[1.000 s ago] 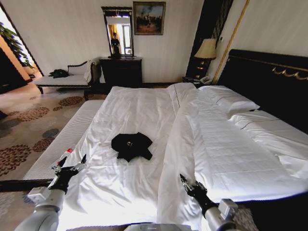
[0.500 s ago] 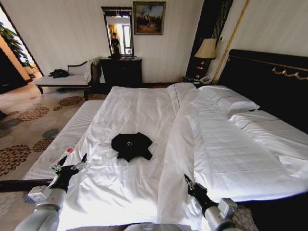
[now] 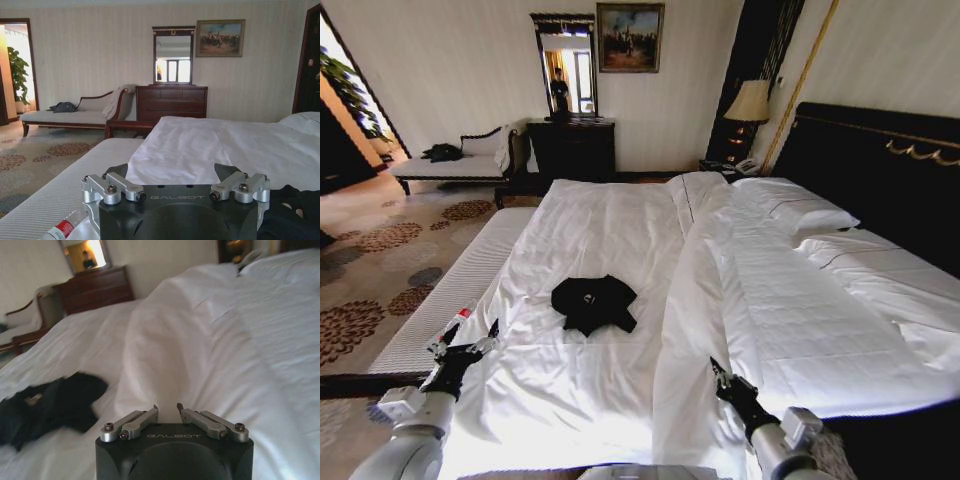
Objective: Fold the clothes on the bed.
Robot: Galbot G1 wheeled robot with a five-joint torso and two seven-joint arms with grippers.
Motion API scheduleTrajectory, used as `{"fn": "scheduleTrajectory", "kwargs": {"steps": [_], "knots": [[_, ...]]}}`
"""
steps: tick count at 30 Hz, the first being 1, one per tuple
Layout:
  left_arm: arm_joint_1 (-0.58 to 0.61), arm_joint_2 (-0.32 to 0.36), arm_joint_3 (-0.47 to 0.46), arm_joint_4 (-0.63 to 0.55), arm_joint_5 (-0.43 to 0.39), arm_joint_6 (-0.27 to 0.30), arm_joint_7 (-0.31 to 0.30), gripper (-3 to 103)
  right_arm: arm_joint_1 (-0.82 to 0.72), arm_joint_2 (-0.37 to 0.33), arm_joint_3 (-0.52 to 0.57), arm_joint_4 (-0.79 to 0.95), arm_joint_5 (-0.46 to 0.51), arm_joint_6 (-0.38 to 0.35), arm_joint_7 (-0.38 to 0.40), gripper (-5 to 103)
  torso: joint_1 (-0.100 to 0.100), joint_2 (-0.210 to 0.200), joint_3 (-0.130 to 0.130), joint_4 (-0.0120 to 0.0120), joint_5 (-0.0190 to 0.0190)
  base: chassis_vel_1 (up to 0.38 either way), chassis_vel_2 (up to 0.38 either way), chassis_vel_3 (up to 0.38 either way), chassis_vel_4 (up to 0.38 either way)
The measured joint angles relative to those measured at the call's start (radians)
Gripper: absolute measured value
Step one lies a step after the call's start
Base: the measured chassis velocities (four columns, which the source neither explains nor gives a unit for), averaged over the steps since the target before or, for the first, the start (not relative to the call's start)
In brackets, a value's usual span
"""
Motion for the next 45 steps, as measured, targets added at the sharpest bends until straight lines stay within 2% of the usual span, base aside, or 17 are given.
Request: {"fn": "scheduleTrajectory", "kwargs": {"steps": [7, 14, 15, 17, 19, 22, 24, 26, 33, 35, 36, 38, 45], "knots": [[0.003, -0.002, -0.004, 0.0, -0.001, -0.002, 0.0, 99, 0.079, 0.038, 0.167, 0.001, 0.074, -0.014, 0.037, 1, 0.0, 0.0, 0.0, 0.0001, 0.0002, 0.0, 0.0, 0.0, 0.0], [0.001, -0.002, -0.004, -0.002, -0.001, -0.003, -0.001, 99, 0.101, 0.082, 0.29, 0.002, 0.094, -0.01, 0.056, 1, 0.0, 0.0, 0.0, 0.0, 0.0, 0.0, 0.0, 0.0, 0.0], [0.0, 0.0, -0.004, -0.003, -0.001, -0.003, -0.002, 99, 0.104, 0.085, 0.336, -0.012, 0.111, -0.004, 0.058, 1, 0.0, 0.0, 0.0, 0.0, -0.0001, 0.0, 0.0, 0.0, 0.0], [0.0, 0.001, -0.005, -0.004, -0.001, -0.003, -0.003, 99, 0.11, 0.08, 0.411, -0.044, 0.148, 0.003, 0.058, 1, 0.0, 0.0, 0.0, 0.0, 0.0002, 0.0, 0.0, 0.0, 0.0], [0.0, 0.001, -0.005, -0.004, -0.001, -0.003, -0.003, 99, 0.113, 0.076, 0.437, -0.055, 0.159, 0.005, 0.058, 1, 0.0, 0.0, 0.0, 0.0, 0.0002, 0.0, 0.0, 0.0, 0.0], [0.001, 0.003, -0.006, -0.007, 0.0, -0.001, -0.006, 99, 0.136, 0.054, 0.591, -0.14, 0.202, 0.024, 0.058, 1, 0.0, 0.0, 0.0, 0.0, 0.0003, 0.0, 0.0, 0.0, 0.0], [0.001, 0.003, -0.006, -0.007, 0.0, -0.001, -0.006, 99, 0.138, 0.052, 0.605, -0.149, 0.208, 0.026, 0.058, 1, 0.0, 0.0, 0.0, 0.0, 0.0003, 0.0, 0.0, 0.0, 0.0], [-0.002, 0.003, -0.005, -0.008, 0.001, 0.001, -0.008, 99, 0.146, 0.04, 0.679, -0.211, 0.227, 0.04, 0.058, 1, 0.0, 0.0, 0.0, -0.0001, 0.0003, 0.0, 0.0, 0.0, 0.0], [-0.01, 0.007, 0.004, -0.006, 0.008, 0.004, -0.013, 99, 0.163, 0.015, 0.782, -0.364, 0.202, 0.087, 0.051, 1, 0.0, 0.0, 0.0, 0.0, 0.0004, 0.0, 0.0, 0.0, 0.0], [-0.013, 0.007, 0.008, -0.007, 0.013, 0.007, -0.015, 99, 0.18, -0.001, 0.807, -0.468, 0.126, 0.173, 0.044, 1, 0.0, 0.0, 0.0, 0.0004, 0.0005, 0.0, 0.0, 0.0, 0.0], [-0.013, 0.007, 0.008, -0.007, 0.013, 0.007, -0.015, 99, 0.18, -0.001, 0.807, -0.468, 0.126, 0.173, 0.044, 1, 0.0, 0.0, 0.0, 0.0004, 0.0005, 0.0, 0.0, 0.0, 0.0], [-0.013, 0.009, 0.009, -0.009, 0.015, 0.008, -0.016, 99, 0.187, -0.011, 0.82, -0.558, 0.051, 0.26, 0.028, 1, 0.0, 0.0, 0.0, 0.0007, 0.001, 0.0, 0.0, 0.0, 0.0], [-0.011, 0.016, 0.007, -0.015, 0.014, 0.013, -0.019, 99, 0.208, -0.034, 0.839, -0.662, 0.046, 0.292, 0.024, 1, 0.0, 0.0, 0.0, 0.0009, 0.0005, 0.0, 0.0, 0.0, 0.0]]}}
